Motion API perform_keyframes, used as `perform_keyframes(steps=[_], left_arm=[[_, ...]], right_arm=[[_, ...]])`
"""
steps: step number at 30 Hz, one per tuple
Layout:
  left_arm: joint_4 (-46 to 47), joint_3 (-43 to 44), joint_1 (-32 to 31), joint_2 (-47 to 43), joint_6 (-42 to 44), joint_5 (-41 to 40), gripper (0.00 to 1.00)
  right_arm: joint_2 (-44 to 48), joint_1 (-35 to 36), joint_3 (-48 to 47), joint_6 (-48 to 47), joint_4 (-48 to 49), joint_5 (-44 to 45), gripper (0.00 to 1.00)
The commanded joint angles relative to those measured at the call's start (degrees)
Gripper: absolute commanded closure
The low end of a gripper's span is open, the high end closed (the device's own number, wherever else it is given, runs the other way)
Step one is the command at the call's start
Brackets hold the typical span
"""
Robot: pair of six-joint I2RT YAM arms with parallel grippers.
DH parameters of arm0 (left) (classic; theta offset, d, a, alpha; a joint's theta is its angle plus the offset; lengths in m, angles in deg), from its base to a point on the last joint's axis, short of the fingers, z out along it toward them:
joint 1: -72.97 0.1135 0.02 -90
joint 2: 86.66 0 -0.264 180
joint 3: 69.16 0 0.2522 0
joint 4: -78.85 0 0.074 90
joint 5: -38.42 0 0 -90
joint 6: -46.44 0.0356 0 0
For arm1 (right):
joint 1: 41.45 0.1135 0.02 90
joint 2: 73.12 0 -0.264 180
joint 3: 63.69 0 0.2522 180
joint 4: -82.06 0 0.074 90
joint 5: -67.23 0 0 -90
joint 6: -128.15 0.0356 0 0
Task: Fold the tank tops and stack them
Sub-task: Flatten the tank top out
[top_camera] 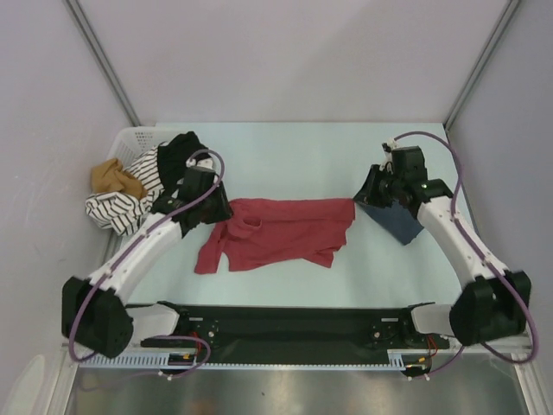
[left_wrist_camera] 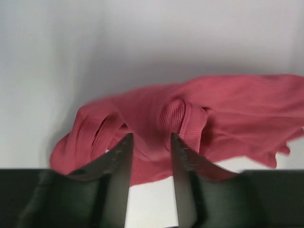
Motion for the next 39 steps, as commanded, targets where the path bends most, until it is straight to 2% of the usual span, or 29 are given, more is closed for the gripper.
perform_keyframes(steps=[1, 2, 3, 4, 6, 8, 10, 12, 13, 17, 21, 24, 29, 32, 35, 39], left_arm=[[8.66, 0.65, 2.33, 5.93, -1.17, -0.08, 0.55], [9.73, 1.61, 3.81, 8.04, -2.92, -0.88, 0.48], [10.61, 2.84, 4.53, 12.15, -3.37, -1.24, 0.47], [11.32, 6.24, 5.14, 14.19, -3.55, -1.24, 0.46], [11.41, 10.04, 5.76, 19.02, -3.55, -2.38, 0.46], [8.53, 16.71, 5.85, 21.94, -1.9, -0.98, 0.44], [6.68, 19.63, 5.41, 23.53, -0.48, 1.39, 0.41], [6.84, 18.68, 3.05, 22.05, 1.01, 1.84, 0.39], [7.1, 16.32, 1.99, 21.17, 1.28, 1.4, 0.38], [9.56, 8.84, -3.27, 17.12, 0.49, 2.27, 0.37], [10.1, 4.7, -6.62, 13.35, -0.21, 2.28, 0.36], [9.57, 4.17, -7.77, 11.06, -0.21, 1.66, 0.34], [8.43, 4.52, -8.47, 9.99, 0.4, 1.57, 0.3], [8.43, 4.96, -8.56, 11.48, 1.1, 1.57, 0.3], [7.29, 6.36, -8.47, 16.74, 1.46, 1.31, 0.27], [5.96, 8.48, -8.39, 21.24, 1.28, 1.12, 0.26]], right_arm=[[-8.89, -3.67, 1.74, 2.1, 11.41, -9.7, 0.82], [-11.12, -4.2, 1.39, 2.98, 12.67, -9.8, 0.83], [-13.4, -4.81, 0.86, 3.59, 14.25, -10.24, 0.85], [-15.08, -5.25, 0.68, 4.3, 16.09, -12.25, 0.91], [-19.39, -6.75, -0.28, 6.84, 20.67, -13.84, 0.92], [-22.46, -7.28, -1.6, 7.55, 21.04, -16.65, 0.8], [-22.3, -7.02, -2.48, 5.72, 19.1, -16.06, 0.62], [-20.12, -5.79, -1.7, 2.74, 16.29, -12.46, 0.57], [-19.41, -5.35, -0.21, 1.85, 14.46, -8.7, 0.54], [-16.33, -3.86, 4.19, -0.79, 12.42, -3.49, 0.48], [-14.04, -1.75, 7.18, -2.46, 11.45, 2.66, 0.49], [-14.39, -0.43, 7.71, -3.26, 11.36, 5.13, 0.56], [-17.63, 1.24, 7.36, -3.35, 13.38, 8.21, 0.52], [-20.35, 1.95, 5.87, -3.08, 14.44, 9.62, 0.52], [-23.43, 2.74, 3.85, -3.17, 13.65, 9.88, 0.51], [-23.8, 3.18, 3.58, -3.52, 13.38, 9.8, 0.52]])
